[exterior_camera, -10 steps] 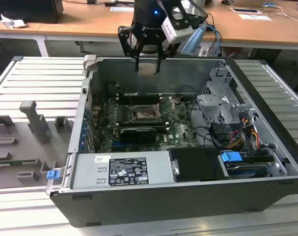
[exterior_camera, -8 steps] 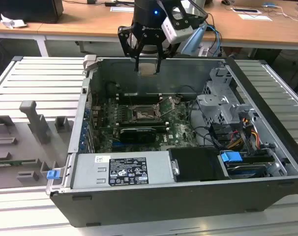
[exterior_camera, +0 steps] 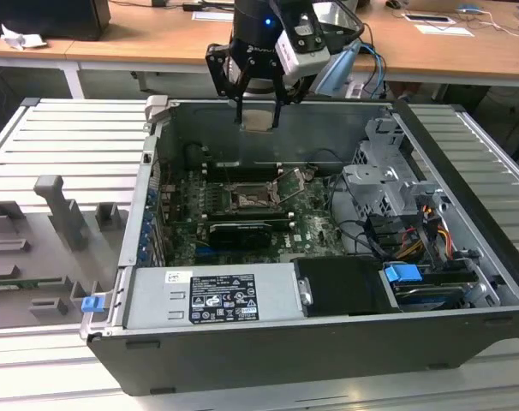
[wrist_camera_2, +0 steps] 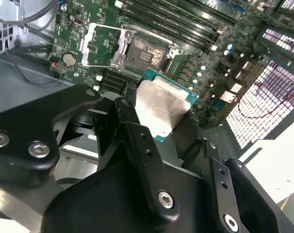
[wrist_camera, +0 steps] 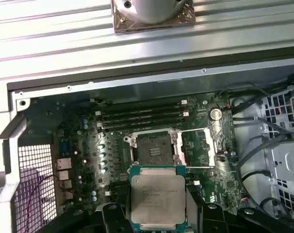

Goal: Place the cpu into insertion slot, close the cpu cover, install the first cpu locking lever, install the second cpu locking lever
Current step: 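Place the cpu into insertion slot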

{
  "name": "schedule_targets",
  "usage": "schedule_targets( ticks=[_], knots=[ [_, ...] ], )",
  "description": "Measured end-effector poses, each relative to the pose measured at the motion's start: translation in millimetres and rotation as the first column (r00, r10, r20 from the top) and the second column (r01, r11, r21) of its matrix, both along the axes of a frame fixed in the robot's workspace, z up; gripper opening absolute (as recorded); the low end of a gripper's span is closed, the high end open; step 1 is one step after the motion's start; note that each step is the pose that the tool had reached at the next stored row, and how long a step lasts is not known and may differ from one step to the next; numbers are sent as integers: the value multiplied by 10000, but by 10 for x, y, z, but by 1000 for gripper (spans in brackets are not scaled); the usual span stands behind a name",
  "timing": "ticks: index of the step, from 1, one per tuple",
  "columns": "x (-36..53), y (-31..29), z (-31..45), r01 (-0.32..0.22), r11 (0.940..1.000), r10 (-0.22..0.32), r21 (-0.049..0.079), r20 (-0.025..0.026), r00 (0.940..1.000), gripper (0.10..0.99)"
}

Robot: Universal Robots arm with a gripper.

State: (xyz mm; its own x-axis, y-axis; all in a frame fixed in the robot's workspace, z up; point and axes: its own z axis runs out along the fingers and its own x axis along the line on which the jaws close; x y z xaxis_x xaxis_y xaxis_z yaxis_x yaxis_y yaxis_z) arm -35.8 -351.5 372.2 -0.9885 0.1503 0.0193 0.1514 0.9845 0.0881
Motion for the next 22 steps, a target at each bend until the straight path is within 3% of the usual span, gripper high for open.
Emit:
schedule_targets(
  ticks=[3, 10, 12, 18, 21, 22],
  knots=[
    [1, 0, -4, 693, 9976, -693, -6, 1, 9976, 541],
    [2, 0, -9, 2121, 9773, -2121, -8, 1, 9773, 541],
    [3, 0, -11, 2537, 9673, -2537, -9, 2, 9673, 541],
    [3, 0, -13, 3253, 9456, -3253, -16, 4, 9456, 541],
    [3, 0, -15, 3822, 9241, -3822, -21, 6, 9241, 541],
    [3, 0, -16, 3924, 9198, -3924, -22, 6, 9198, 541]
  ],
)
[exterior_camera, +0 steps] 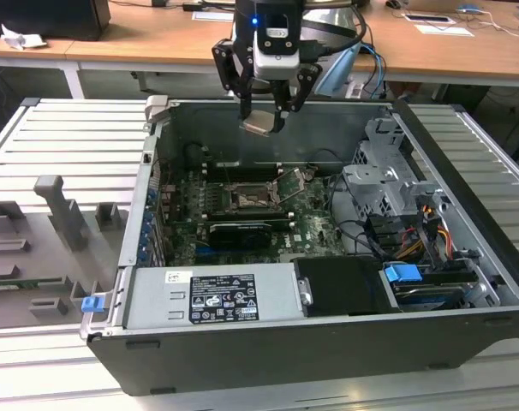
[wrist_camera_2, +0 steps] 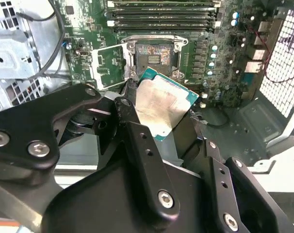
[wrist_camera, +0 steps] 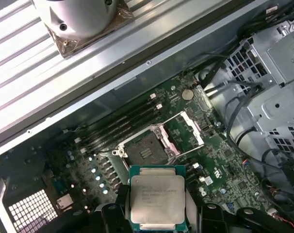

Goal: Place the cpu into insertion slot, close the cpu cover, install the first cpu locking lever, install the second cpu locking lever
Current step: 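Place the cpu into insertion slot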

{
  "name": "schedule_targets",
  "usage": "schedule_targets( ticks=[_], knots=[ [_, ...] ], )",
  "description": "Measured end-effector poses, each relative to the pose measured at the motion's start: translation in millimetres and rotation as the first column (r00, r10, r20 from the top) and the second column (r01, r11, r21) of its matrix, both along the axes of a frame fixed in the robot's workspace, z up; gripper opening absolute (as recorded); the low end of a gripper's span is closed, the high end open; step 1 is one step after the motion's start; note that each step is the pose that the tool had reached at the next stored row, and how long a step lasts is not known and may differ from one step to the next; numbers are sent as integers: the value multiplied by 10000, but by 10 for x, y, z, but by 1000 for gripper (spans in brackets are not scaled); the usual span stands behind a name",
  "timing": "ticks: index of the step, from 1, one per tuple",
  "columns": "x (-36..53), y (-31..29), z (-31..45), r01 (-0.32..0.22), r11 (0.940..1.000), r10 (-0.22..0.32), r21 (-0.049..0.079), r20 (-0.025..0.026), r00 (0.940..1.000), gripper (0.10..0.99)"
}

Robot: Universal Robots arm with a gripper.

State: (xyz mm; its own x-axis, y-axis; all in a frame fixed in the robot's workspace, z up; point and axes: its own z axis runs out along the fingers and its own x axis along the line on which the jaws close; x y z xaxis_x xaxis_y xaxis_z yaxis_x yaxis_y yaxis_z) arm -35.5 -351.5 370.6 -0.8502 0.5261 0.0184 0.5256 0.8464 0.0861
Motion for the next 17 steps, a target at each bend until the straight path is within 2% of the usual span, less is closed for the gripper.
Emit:
schedule_targets(
  ticks=[7, 10, 11, 17],
  knots=[
    [0, 0, -2, 886, 9961, -886, 0, 0, 9961, 541],
    [0, 0, -3, 1217, 9926, -1217, -1, 0, 9926, 541],
    [0, 0, -4, 1436, 9896, -1436, 0, 0, 9896, 541],
    [0, 0, -6, 1949, 9808, -1949, 0, 0, 9808, 541]
  ],
)
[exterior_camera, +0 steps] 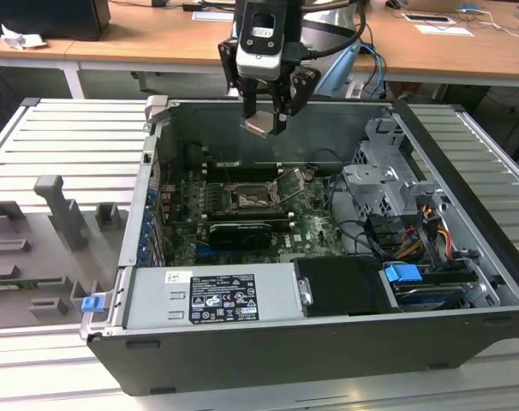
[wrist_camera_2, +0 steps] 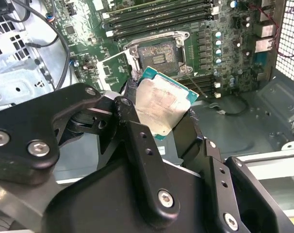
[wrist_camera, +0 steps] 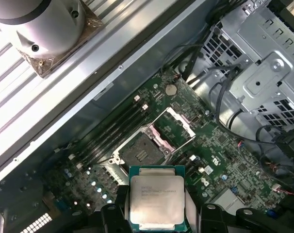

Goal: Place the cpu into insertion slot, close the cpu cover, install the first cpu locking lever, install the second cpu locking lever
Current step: 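Place the cpu into insertion slot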

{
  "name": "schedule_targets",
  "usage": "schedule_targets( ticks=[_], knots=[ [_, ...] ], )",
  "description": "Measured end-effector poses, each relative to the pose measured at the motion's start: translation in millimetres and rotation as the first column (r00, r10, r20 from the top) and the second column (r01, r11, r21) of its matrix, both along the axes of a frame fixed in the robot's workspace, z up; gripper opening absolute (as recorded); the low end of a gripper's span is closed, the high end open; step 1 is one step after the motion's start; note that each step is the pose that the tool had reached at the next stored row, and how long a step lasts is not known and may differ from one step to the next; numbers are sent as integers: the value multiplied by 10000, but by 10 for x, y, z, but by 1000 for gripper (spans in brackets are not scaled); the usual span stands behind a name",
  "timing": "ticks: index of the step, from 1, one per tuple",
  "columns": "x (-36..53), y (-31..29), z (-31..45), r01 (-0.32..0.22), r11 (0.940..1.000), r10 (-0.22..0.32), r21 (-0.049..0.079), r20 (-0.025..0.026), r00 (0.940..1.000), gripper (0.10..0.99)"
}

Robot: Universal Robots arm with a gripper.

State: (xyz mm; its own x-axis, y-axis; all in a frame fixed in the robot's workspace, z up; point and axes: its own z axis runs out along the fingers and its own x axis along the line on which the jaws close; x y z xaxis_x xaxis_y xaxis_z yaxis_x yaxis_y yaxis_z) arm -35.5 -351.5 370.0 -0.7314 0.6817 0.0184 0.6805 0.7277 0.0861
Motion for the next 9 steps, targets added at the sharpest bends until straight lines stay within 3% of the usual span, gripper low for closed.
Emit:
schedule_targets(
  ticks=[9],
  knots=[
    [0, 0, -18, 688, 9976, -688, -1, 0, 9976, 541]
  ],
)
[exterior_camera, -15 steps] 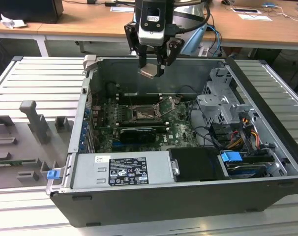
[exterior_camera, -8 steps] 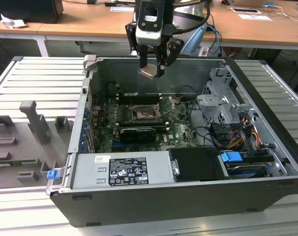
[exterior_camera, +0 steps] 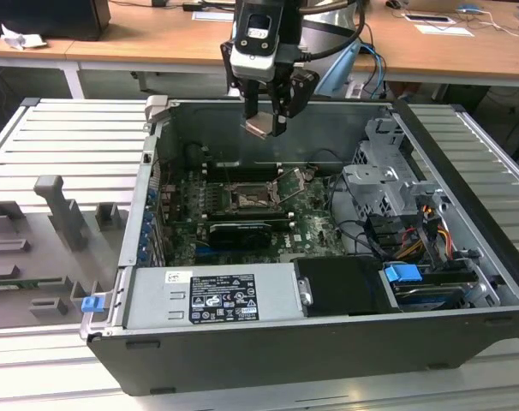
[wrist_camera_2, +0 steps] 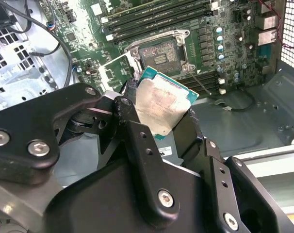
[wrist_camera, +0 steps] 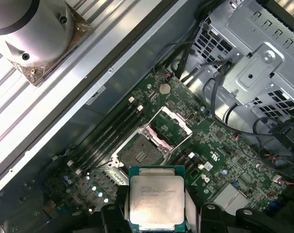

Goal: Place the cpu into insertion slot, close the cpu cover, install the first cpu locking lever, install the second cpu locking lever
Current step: 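Place the cpu into insertion slot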

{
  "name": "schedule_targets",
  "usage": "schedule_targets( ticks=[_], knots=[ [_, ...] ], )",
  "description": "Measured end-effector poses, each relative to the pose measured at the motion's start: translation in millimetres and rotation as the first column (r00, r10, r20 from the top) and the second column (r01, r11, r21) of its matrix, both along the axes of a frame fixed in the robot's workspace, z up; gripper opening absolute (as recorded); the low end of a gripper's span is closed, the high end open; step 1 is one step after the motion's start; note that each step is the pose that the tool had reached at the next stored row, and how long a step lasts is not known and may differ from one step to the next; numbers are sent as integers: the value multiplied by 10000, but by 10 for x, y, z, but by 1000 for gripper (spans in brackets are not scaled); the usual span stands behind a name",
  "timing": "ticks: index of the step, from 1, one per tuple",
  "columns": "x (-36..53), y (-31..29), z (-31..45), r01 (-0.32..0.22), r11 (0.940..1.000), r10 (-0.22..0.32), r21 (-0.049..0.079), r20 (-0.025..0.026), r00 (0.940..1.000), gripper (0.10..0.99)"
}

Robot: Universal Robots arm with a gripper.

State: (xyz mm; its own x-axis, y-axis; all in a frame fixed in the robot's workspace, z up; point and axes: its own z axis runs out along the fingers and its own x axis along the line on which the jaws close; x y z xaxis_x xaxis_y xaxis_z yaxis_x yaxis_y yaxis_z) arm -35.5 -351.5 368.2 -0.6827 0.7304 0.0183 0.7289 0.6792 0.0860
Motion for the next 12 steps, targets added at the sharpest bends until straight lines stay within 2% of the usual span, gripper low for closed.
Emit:
schedule_targets(
  ticks=[7, 10, 12],
  knots=[
    [0, 0, -14, 230, 9997, -230, 0, 0, 9997, 541],
    [0, 0, -23, 476, 9989, -476, 1, 1, 9989, 541],
    [0, 0, -35, 850, 9964, -850, -3, -1, 9964, 541]
  ],
)
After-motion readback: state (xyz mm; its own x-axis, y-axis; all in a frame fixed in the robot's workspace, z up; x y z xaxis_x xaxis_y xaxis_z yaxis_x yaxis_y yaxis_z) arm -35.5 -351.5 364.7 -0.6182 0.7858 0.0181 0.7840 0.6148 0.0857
